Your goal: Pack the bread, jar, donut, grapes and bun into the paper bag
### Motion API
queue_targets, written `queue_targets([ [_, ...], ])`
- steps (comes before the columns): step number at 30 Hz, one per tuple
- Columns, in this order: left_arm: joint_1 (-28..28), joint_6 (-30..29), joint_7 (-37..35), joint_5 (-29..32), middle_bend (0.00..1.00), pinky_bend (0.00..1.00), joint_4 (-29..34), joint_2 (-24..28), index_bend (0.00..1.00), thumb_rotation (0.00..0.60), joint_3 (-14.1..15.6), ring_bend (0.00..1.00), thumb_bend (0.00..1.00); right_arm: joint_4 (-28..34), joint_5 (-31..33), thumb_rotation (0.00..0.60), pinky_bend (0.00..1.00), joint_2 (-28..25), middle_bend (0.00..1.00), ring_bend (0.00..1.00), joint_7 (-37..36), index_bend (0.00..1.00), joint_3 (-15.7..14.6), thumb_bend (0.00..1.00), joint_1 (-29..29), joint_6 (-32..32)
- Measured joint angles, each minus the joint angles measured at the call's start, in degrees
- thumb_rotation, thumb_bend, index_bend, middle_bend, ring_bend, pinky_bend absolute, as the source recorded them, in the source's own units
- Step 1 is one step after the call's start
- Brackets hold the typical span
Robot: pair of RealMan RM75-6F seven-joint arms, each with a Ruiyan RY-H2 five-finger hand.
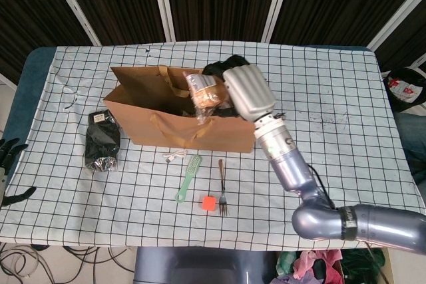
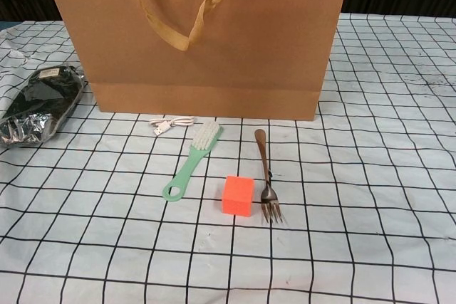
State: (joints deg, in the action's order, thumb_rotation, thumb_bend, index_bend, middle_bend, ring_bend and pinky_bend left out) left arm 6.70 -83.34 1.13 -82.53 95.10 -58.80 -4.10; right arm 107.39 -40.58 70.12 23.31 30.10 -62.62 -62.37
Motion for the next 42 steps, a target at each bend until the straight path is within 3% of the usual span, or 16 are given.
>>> queue_targets([
  [5, -0.22, -0.3, -1.04, 0.0, 0.09, 0.08, 0.1, 0.45, 0.18, 0.6, -0.06, 0.03, 0.1, -5.05, 1.01, 0.6, 0.2, 4.96, 0.33, 0.31, 2.05, 0.44, -1.49, 0.35, -3.63, 1.07],
  [10, -0.33, -0.44, -1.6, -0.14, 0.09, 0.08, 0.0, 0.59, 0.18, 0.6, -0.08, 0.03, 0.1, -7.46, 2.74, 0.6, 0.2, 7.38, 0.08, 0.17, 4.0, 0.13, -2.58, 0.19, -5.28, 1.05],
  [13, -0.27, -0.2, -1.48, -0.14, 0.09, 0.08, 0.06, 0.6, 0.18, 0.6, 0.01, 0.03, 0.1, -7.67, 5.48, 0.6, 0.2, 7.17, 0.01, 0.13, 4.84, 0.02, -2.68, 0.13, -5.65, 1.36],
  [18, -0.22, -0.12, -0.88, 0.08, 0.09, 0.08, 0.15, 0.39, 0.18, 0.6, -0.03, 0.03, 0.1, -6.38, 8.68, 0.6, 0.2, 4.34, 0.0, 0.12, 5.69, 0.0, -2.61, 0.08, -5.42, 1.77],
  [26, -0.19, -0.2, -0.32, 0.04, 0.09, 0.08, 0.11, 0.08, 0.18, 0.6, -0.04, 0.03, 0.1, -0.85, 8.24, 0.6, 0.2, -2.85, 0.01, 0.13, 4.91, 0.0, -1.72, 0.08, -1.63, -1.61],
  [31, -0.12, -0.23, -0.2, 0.14, 0.09, 0.08, -0.02, -0.1, 0.18, 0.6, -0.17, 0.03, 0.1, 4.25, 5.28, 0.6, 0.2, -10.64, 0.1, 0.21, 4.0, 0.0, -1.71, 0.12, 4.89, -7.37],
  [35, -0.17, -0.64, -0.08, 0.12, 0.09, 0.08, -0.14, -0.44, 0.17, 0.6, -0.32, 0.03, 0.1, 6.83, 1.69, 0.6, 0.2, -17.04, 0.11, 0.22, 1.3, 0.0, -3.06, 0.14, 12.83, -10.89],
  [38, -0.21, -0.96, -0.09, 0.0, 0.09, 0.08, -0.14, -0.67, 0.16, 0.6, -0.42, 0.03, 0.1, 7.52, -2.36, 0.6, 0.2, -21.41, 0.11, 0.22, -2.15, 0.0, -6.05, 0.15, 19.86, -11.74],
  [42, -0.29, -1.68, 0.2, -0.5, 0.09, 0.08, -0.4, -1.38, 0.16, 0.6, -0.49, 0.03, 0.1, 5.64, -9.96, 0.6, 0.2, -23.85, 0.11, 0.22, -6.11, 0.0, -13.61, 0.16, 29.4, -13.02],
])
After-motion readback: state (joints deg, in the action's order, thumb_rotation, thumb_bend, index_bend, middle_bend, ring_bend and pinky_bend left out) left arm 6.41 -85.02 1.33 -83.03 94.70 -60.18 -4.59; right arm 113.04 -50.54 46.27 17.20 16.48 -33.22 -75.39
